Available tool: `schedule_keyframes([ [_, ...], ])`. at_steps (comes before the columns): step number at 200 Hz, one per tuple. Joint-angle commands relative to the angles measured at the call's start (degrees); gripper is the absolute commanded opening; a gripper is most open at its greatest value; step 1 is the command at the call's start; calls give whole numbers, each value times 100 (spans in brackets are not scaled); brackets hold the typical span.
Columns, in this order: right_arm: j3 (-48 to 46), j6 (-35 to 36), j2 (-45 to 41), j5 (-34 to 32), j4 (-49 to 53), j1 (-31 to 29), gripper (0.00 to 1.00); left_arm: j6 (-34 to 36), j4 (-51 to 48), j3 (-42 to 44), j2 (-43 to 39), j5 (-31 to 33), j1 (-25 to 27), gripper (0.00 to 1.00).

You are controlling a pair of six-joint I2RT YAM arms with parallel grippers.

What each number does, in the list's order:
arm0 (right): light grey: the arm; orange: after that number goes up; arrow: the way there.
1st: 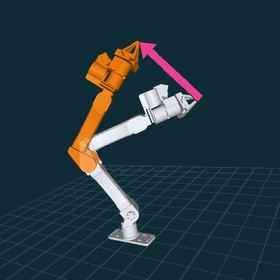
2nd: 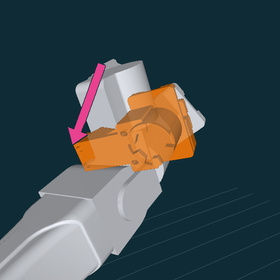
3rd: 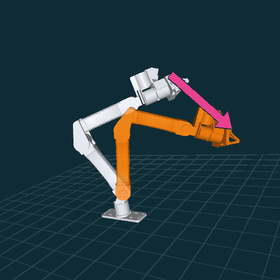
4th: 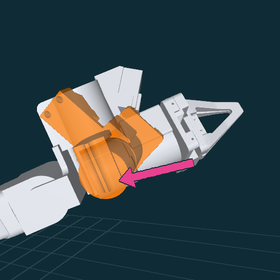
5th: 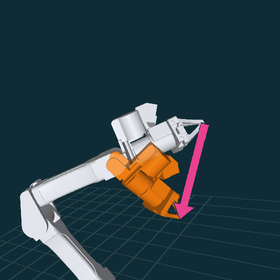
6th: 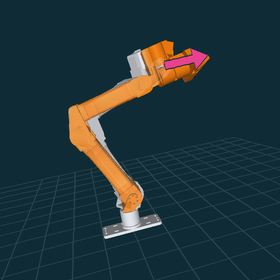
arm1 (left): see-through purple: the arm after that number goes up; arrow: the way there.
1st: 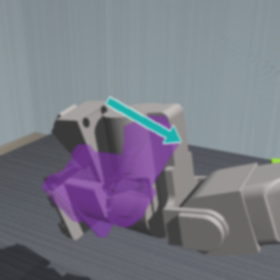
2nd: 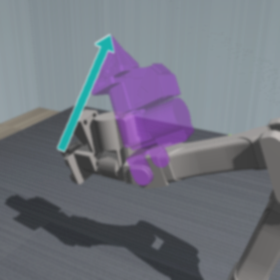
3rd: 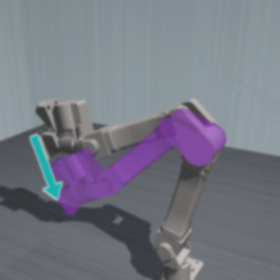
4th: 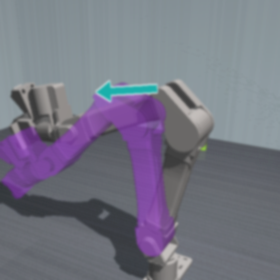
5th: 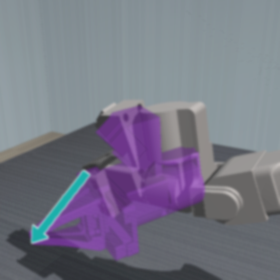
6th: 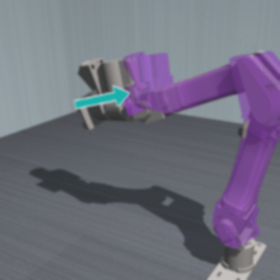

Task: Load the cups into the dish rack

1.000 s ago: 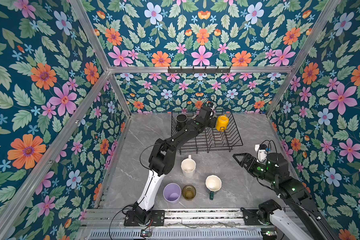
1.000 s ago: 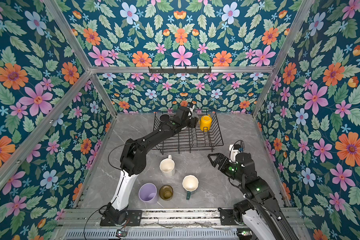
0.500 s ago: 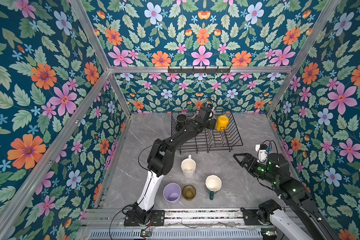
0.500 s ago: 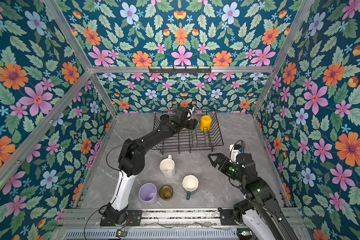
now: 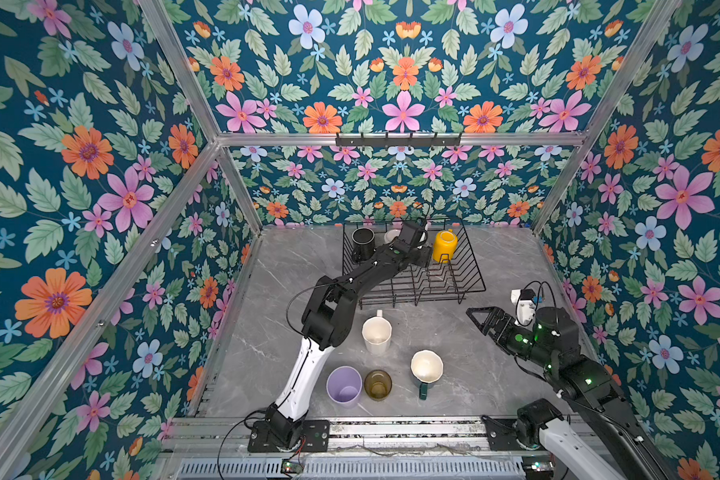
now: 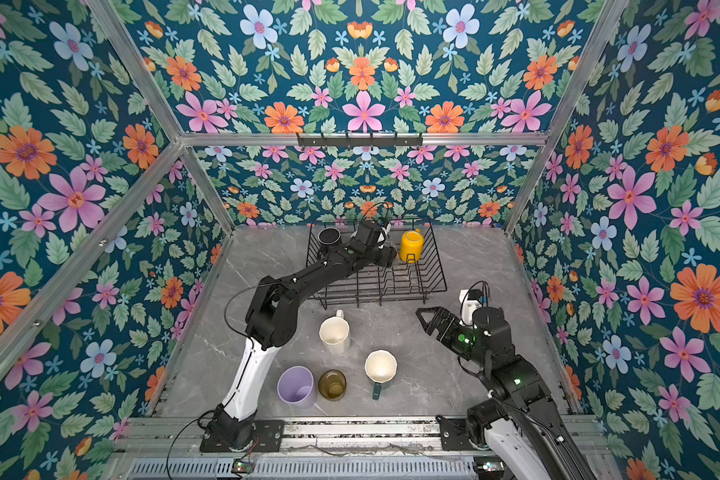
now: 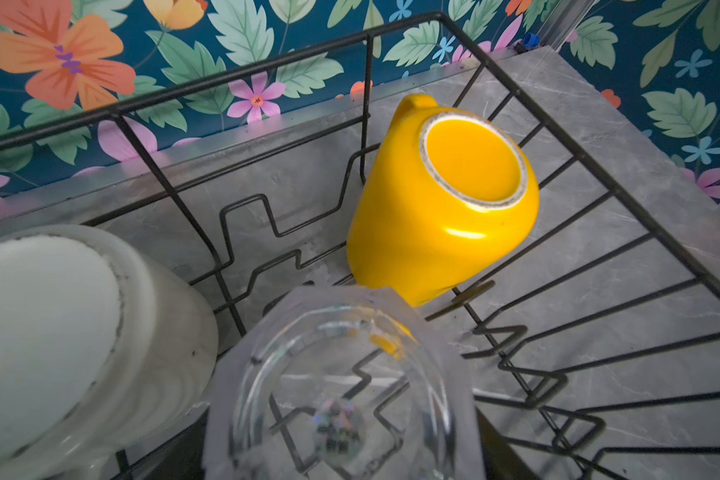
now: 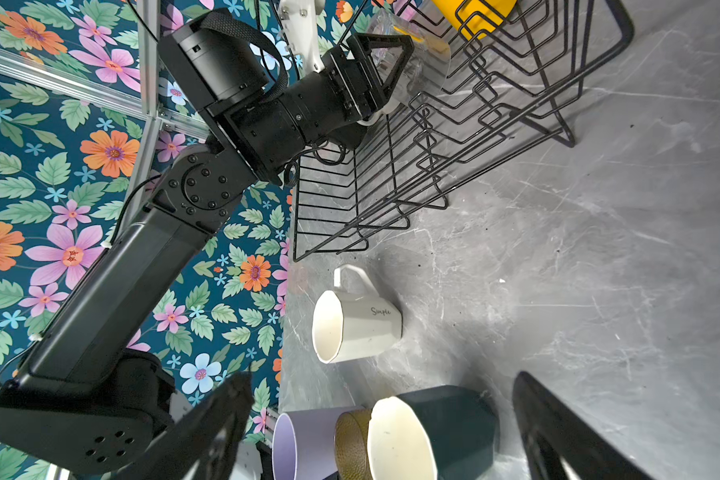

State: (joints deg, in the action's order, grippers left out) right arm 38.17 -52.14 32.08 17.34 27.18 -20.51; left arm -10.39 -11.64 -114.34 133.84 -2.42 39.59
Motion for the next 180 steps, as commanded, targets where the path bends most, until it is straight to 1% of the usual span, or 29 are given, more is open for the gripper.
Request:
schedule_keyframes([
  [1, -14, 20, -3, -38, -2, -12, 97, -59, 7, -42, 41, -37, 4, 57],
  [13, -19, 20, -7, -38, -2, -6, 97, -59, 6, -35, 50, -30, 4, 66],
  [17, -20, 20, -1, -36, -2, -10, 97, -59, -1, -40, 46, -30, 4, 71],
  [25, -20, 20, -5, -38, -2, -5, 97, -59, 2, -29, 37, -30, 4, 76],
  [51, -20, 20, -5, -43, -2, -9, 97, -33, 26, -9, -4, -47, 5, 86],
  [68, -20, 22, 0, -41, 7, -12, 97, -33, 48, 40, -69, -92, 4, 90],
  [93, 12, 45, 3, -71, 62, -13, 97, -76, 143, 186, -248, -105, 4, 92],
  [113, 154, 194, 64, -171, 306, -6, 96, -112, 255, 338, -548, -101, 4, 92],
  [127, 302, 368, 205, -155, 585, -9, 92, -116, 440, 536, -879, -48, 4, 92],
  [147, 580, 625, 472, 62, 955, -37, 86, -65, 695, 891, -1438, 122, -21, 93],
  [160, 756, 788, 623, -17, 1225, -206, 83, -25, 859, 1173, -1837, 251, -49, 94],
  [180, 1078, 1070, 864, -647, 1702, -819, 82, -52, 1174, 1802, -2521, 342, -164, 95],
])
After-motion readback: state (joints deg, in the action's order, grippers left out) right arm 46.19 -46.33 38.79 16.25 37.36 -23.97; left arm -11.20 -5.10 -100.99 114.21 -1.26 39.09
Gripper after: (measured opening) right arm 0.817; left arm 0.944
